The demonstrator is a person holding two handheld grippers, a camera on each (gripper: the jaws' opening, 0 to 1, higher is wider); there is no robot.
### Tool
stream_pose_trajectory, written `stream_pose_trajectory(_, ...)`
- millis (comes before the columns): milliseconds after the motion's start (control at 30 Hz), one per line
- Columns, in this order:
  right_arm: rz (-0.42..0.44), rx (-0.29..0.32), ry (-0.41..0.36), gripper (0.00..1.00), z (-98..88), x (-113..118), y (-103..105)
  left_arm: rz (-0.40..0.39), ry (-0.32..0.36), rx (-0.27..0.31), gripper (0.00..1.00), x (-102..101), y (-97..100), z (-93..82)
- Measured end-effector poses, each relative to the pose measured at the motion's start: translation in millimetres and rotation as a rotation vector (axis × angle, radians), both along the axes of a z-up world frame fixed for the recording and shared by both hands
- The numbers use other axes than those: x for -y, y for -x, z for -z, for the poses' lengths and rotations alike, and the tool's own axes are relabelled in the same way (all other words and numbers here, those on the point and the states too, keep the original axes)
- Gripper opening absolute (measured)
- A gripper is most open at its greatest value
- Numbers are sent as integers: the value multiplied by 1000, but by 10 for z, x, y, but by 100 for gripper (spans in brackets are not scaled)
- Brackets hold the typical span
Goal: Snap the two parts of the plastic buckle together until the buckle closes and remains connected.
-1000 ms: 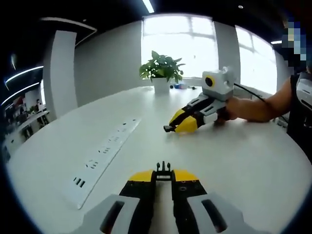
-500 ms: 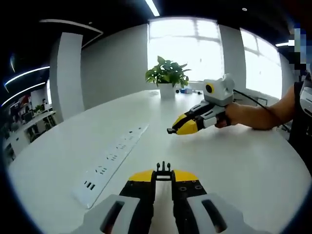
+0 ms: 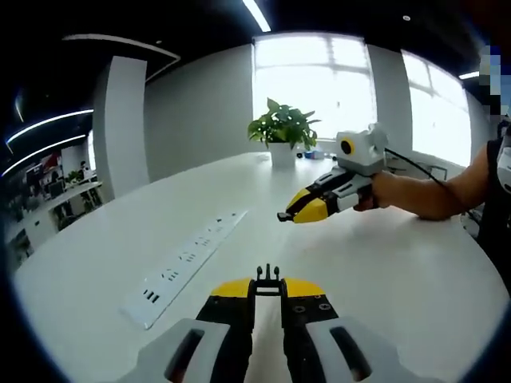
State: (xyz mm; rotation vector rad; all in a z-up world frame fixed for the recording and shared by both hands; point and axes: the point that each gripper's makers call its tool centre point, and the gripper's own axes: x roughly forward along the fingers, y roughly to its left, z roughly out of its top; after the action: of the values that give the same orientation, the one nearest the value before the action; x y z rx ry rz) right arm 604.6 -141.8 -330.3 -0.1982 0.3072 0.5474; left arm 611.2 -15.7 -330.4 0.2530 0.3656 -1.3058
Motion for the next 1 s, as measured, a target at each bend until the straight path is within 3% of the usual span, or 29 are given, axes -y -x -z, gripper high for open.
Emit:
stream_pose_trajectory(667, -100, 8, 20, 10, -92, -251, 148, -21, 10, 32, 10, -173, 221, 39)
stream_pose_trajectory(800, -108, 20, 19, 10, -143, -247, 163, -35, 27, 17, 10, -192, 250, -1)
stream_pose_trajectory(1000, -132, 17, 19, 10, -161, -275, 202, -24, 21, 37, 10, -199, 392, -110)
